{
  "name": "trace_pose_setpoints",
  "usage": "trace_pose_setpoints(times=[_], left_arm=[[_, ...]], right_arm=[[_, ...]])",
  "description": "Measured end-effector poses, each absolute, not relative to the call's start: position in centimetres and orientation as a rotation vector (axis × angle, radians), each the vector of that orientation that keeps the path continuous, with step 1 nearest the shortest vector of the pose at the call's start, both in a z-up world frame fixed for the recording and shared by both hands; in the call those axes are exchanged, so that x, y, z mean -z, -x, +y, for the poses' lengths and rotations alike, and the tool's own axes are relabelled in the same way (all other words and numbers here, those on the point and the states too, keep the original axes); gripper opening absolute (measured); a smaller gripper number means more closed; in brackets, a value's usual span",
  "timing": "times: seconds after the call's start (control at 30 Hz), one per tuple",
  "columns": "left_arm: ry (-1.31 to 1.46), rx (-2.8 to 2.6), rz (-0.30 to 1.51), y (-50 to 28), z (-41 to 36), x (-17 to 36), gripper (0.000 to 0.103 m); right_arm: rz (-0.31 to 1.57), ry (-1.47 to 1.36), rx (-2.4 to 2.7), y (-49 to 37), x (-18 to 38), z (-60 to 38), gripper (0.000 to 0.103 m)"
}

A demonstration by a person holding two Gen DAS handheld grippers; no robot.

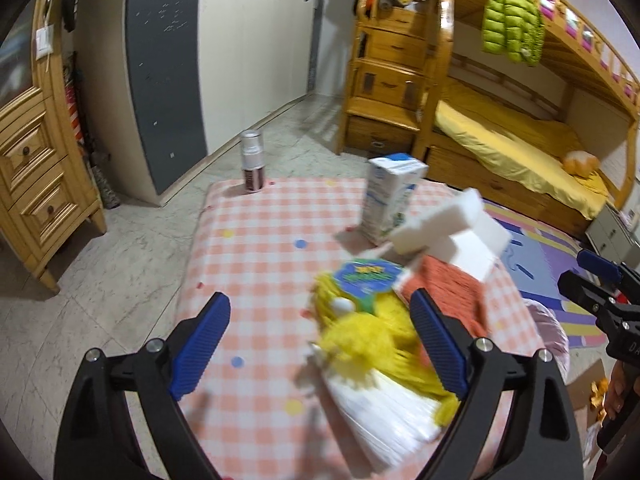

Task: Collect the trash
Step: 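Move both tools back over the table toward the remaining trash, then grasp the white foam block with the right tool while the left tool grasps the milk carton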

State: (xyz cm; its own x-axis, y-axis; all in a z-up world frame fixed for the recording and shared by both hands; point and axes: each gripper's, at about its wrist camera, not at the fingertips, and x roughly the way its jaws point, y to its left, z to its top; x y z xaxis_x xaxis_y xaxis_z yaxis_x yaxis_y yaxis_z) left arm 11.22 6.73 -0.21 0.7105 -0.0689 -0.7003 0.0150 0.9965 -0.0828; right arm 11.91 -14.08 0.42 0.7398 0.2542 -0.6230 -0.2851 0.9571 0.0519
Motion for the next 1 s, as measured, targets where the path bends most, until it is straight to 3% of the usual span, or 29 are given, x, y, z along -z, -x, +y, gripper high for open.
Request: trace_pose_setpoints(times=[0.5,0.53,0.57,0.6,0.7,1.0], left_arm=[[0.075,-0.023,0.824,-15.2,9.9,1.8,0.088],[0.074,-0.023,0.824,-15.2,9.9,1.7,0.088],[0.075,-0.023,0.825,-15.2,9.9,1.7,0.088],[0.074,-0.022,0.825,-15.1,10.0,1.7,0.088],[0.072,-0.02,0.823,-15.1,9.9,1.7,0.088],[0.01,0.073,0.788,-15.8,6.9,0.6,0.088]], right_arm=[[0.78,0.192,-0.365,-22.0,2.0,-9.1,0.087],[0.795,0.206,-0.385,-22.1,2.2,-8.8,0.084],[0.805,0.229,-0.393,-22.0,2.2,-8.6,0.07],[0.811,0.246,-0.396,-21.9,2.3,-8.6,0.065],[0.791,0.276,-0.402,-20.5,1.6,-8.8,0.057],[0.574,0.102,-0.338,-15.6,-3.9,-13.5,0.053]])
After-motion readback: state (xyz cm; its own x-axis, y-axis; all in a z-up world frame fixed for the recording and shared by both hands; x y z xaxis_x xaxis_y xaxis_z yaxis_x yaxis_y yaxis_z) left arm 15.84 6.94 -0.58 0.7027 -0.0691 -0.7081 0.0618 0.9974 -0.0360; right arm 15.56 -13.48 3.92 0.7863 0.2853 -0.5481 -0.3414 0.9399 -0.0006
